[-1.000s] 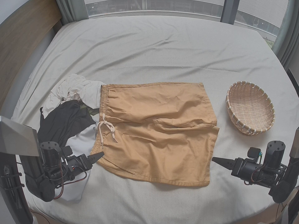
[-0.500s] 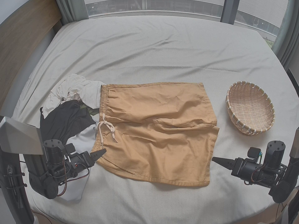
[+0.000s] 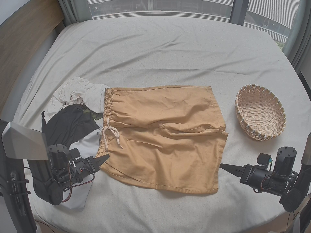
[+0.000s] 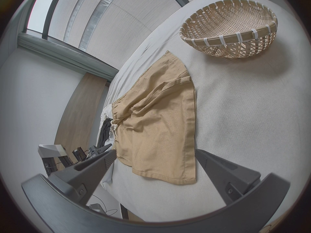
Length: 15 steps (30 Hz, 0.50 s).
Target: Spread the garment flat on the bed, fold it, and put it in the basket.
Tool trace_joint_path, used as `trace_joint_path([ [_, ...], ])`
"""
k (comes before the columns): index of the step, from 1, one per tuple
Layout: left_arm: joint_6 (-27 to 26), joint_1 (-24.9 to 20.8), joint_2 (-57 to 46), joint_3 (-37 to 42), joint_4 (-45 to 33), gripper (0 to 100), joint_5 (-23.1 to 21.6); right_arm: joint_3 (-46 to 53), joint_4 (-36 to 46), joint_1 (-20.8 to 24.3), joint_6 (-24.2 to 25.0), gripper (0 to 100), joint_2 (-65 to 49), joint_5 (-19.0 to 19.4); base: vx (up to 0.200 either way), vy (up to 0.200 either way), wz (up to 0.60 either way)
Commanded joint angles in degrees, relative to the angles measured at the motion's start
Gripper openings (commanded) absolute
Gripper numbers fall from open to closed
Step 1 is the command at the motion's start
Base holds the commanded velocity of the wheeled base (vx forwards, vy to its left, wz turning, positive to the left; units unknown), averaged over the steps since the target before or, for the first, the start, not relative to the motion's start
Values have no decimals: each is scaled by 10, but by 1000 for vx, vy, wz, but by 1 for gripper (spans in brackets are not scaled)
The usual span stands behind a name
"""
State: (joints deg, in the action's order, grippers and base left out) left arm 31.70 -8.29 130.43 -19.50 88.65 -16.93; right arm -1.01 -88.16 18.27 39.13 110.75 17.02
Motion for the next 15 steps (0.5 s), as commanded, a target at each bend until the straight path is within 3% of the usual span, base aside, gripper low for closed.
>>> trace_joint_path([
  [1, 1, 0, 5, -1, 0, 0, 0, 10, 0, 2, 0, 100, 6, 0, 0, 0, 0],
  [15, 1, 6, -32, 26, 1, 0, 0, 10, -1, 24, -2, 100, 131, -53, 0, 0, 0],
])
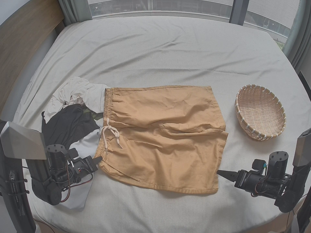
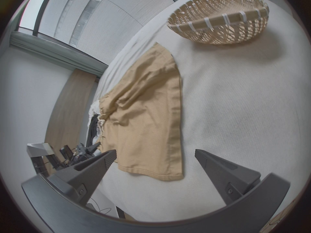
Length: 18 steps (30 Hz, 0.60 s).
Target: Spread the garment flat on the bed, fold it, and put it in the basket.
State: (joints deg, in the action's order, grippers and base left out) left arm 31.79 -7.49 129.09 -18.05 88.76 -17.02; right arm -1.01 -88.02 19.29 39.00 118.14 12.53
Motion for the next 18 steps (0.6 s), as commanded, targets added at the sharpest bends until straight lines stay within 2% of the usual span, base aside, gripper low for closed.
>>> trace_joint_path([
  [1, 0, -2, -18, 12, 0, 0, 1, 10, -2, 15, -1, 100, 57, -8, 0, 0, 0],
  [6, -1, -2, -17, 9, 1, 0, 1, 10, -3, 45, -1, 100, 80, -15, 0, 0, 0],
  [18, -3, 1, -19, 7, 1, 0, 3, -9, -4, 51, 0, 100, 117, -17, 0, 0, 0],
])
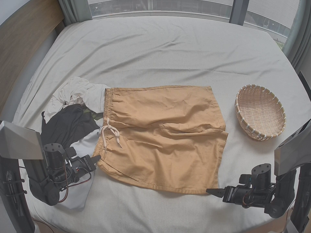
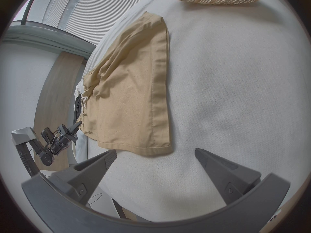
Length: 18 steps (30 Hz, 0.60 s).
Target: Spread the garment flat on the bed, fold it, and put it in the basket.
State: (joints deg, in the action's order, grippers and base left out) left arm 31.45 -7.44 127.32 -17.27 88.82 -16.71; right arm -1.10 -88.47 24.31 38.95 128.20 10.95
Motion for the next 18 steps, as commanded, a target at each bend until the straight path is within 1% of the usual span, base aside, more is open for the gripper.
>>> trace_joint_path([
  [1, -1, 0, -1, 0, 0, 0, 0, -13, 0, 0, 0, 100, 19, -1, 0, 0, 0],
  [8, -1, 0, -1, 0, 0, 0, 0, -38, 0, -2, 1, 100, 32, -2, 0, 0, 0],
  [12, -1, 0, -1, 0, 0, 0, 0, -53, 0, -2, 3, 100, 33, -17, 0, 0, 0],
  [13, -1, 0, -1, 0, 0, 0, 0, -55, 0, 0, 4, 0, 33, -19, 0, 0, 0],
  [18, -1, 0, -1, -1, 0, 0, 1, -58, 0, -2, 4, 0, 33, -20, 0, 0, 0],
])
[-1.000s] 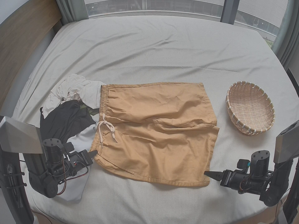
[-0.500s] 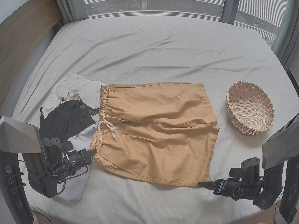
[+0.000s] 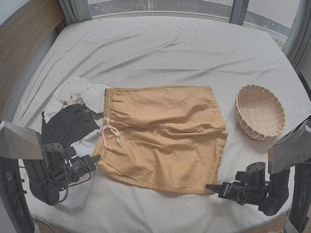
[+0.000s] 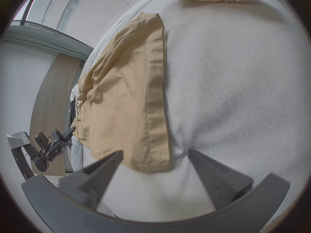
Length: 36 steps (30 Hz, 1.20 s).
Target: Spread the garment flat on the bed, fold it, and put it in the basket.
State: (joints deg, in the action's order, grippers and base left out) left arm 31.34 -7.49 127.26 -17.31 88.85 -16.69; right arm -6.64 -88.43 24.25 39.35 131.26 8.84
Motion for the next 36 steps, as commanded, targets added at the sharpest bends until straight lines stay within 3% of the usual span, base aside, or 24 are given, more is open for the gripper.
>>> trace_joint_path([
  [1, 0, 0, 0, 0, 0, 0, 1, -3, -1, -3, 0, 0, 2, 1, 0, 0, 0],
  [17, 3, -5, -24, 31, -1, 0, -10, 66, 2, -7, -9, 0, -74, 0, 0, 0, 0],
  [25, 0, -8, -31, 89, -3, 0, -53, 66, 69, -46, -74, 0, -98, 2, 0, 0, 0],
  [32, -36, -7, -10, 90, -2, 0, -55, 66, 41, -46, -75, 0, -51, 7, 0, 0, 0],
  [33, -37, -7, -9, 90, -2, 0, -55, 66, 34, -44, -74, 100, -45, 7, 0, 0, 0],
  [36, -37, -7, -9, 92, -2, 0, -54, 66, 16, -39, -73, 100, -28, 6, 0, 0, 0],
])
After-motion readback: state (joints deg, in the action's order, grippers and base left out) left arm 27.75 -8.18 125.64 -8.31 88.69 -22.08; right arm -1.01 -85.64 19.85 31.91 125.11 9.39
